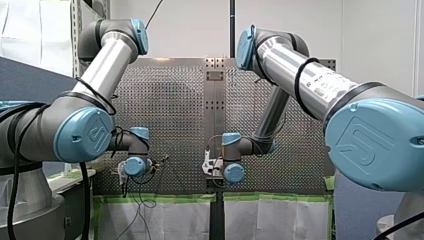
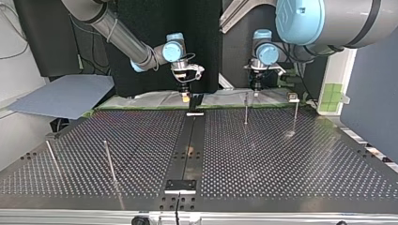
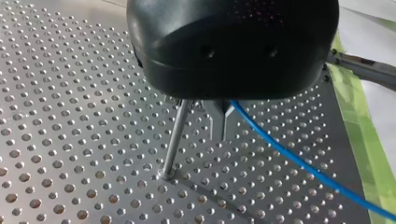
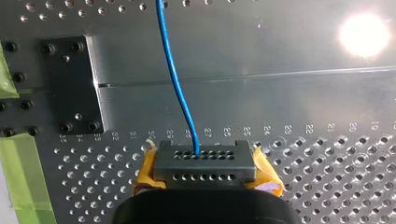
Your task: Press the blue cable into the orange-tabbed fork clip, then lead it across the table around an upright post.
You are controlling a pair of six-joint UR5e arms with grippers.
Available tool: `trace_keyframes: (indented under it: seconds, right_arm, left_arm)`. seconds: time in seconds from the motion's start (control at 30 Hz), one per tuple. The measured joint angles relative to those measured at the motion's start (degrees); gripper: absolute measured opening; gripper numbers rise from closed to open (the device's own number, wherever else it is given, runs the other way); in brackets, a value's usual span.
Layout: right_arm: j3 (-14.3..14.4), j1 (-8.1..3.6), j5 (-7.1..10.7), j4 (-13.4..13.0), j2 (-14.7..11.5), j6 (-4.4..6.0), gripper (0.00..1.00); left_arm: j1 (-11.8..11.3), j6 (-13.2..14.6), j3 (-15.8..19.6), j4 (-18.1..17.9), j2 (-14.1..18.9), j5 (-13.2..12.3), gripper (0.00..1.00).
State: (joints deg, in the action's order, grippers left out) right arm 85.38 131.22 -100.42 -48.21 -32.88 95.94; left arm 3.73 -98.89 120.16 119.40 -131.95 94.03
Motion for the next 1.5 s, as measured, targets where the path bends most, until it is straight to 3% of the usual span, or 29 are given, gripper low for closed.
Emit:
trace_keyframes:
  seconds: [0.43,0.8,1.23,1.3,1.33,1.4,1.43,1.5]
  right_arm:
    - [-0.34,-1.33,0.0,0.2,0.01,-0.13,0.0]
    - [-1.94,-2.89,0.17,0.7,0.04,0.0,0.0]
    - [-4.1,-3.46,0.25,2.92,0.04,-0.2,0.0]
    - [-4.1,-3.46,0.24,3.21,0.05,-0.2,0.0]
    - [-4.11,-3.47,0.25,3.33,0.04,-0.21,0.0]
    - [-4.12,-3.47,0.26,3.51,0.05,-0.21,0.0]
    - [-4.12,-3.47,0.26,3.57,0.04,-0.21,0.0]
    - [-4.12,-3.47,0.24,3.73,0.04,-0.21,0.0]
  left_arm:
    - [-0.04,-0.37,-3.87,4.49,0.0,-0.03,0.0]
    - [-0.45,-3.25,-5.35,4.9,0.0,-1.13,0.0]
    - [-1.31,-4.14,-6.83,4.19,0.0,-1.24,0.0]
    - [-1.6,-4.01,-6.84,3.29,0.0,-1.05,0.22]
    - [-1.8,-3.86,-6.85,2.58,0.0,-0.74,0.22]
    - [-2.1,-3.62,-6.87,1.57,0.0,-0.03,0.43]
    - [-2.3,-3.37,-6.88,0.84,0.0,0.56,0.43]
    - [-2.57,-2.85,-6.88,-0.18,0.0,1.49,0.66]
